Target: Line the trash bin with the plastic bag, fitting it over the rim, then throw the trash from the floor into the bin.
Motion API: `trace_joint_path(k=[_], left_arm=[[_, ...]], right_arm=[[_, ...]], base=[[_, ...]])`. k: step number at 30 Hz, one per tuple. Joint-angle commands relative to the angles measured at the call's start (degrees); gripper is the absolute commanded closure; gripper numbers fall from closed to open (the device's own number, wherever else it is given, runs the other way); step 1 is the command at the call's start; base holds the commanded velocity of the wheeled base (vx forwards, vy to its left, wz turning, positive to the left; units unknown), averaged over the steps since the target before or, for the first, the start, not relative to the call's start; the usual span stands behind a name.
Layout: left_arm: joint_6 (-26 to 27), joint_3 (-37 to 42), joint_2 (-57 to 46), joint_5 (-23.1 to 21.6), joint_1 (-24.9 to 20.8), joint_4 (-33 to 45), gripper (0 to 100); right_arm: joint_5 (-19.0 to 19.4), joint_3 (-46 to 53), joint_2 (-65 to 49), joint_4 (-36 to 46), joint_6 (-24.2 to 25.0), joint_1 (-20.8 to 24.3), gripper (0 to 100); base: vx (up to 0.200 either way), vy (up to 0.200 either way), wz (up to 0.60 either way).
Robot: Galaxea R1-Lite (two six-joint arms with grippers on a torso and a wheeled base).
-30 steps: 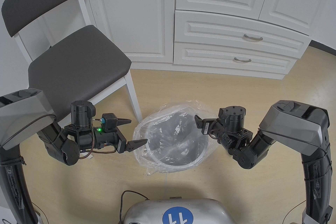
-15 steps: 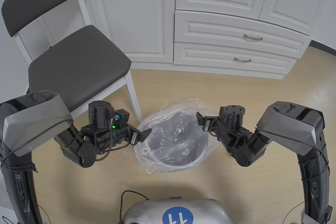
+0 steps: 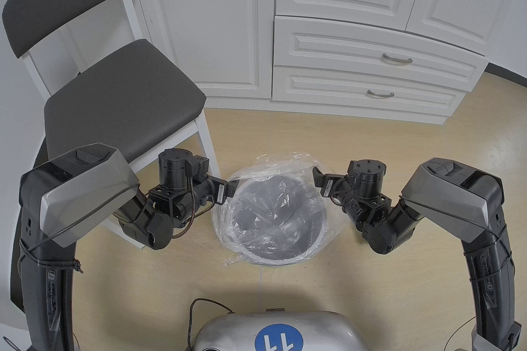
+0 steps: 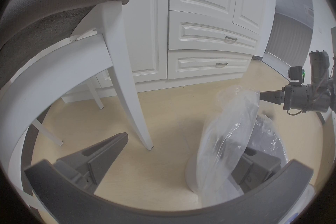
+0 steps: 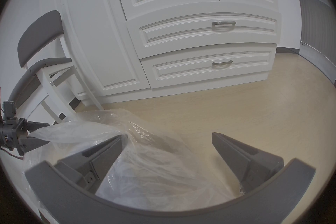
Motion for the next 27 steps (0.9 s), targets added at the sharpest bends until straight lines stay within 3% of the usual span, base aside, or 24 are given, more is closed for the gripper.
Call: trace_joint_path(k=[1,7,27], left_arm=[[-0.21,-0.61,0.72,-0.03,0.68,0.00,0],[-0.47,-4.22,4.58,-0.12,0.42,-0.26,0],[-8.65,-18.81,15.39,2.34,-0.11,-0.70,0]], right_arm=[[-0.01,-1.48,1.90,0.03,0.10,-0.45,0],[-0.19,-4.03,4.54,-0.06,0.28,-0.80,0],[-0.19,-11.94,10.25,0.12,4.68,-2.12,0]], base=[[0.000,0.000,0.00],[0.000,0.000,0.00],[0.000,0.000,0.00]])
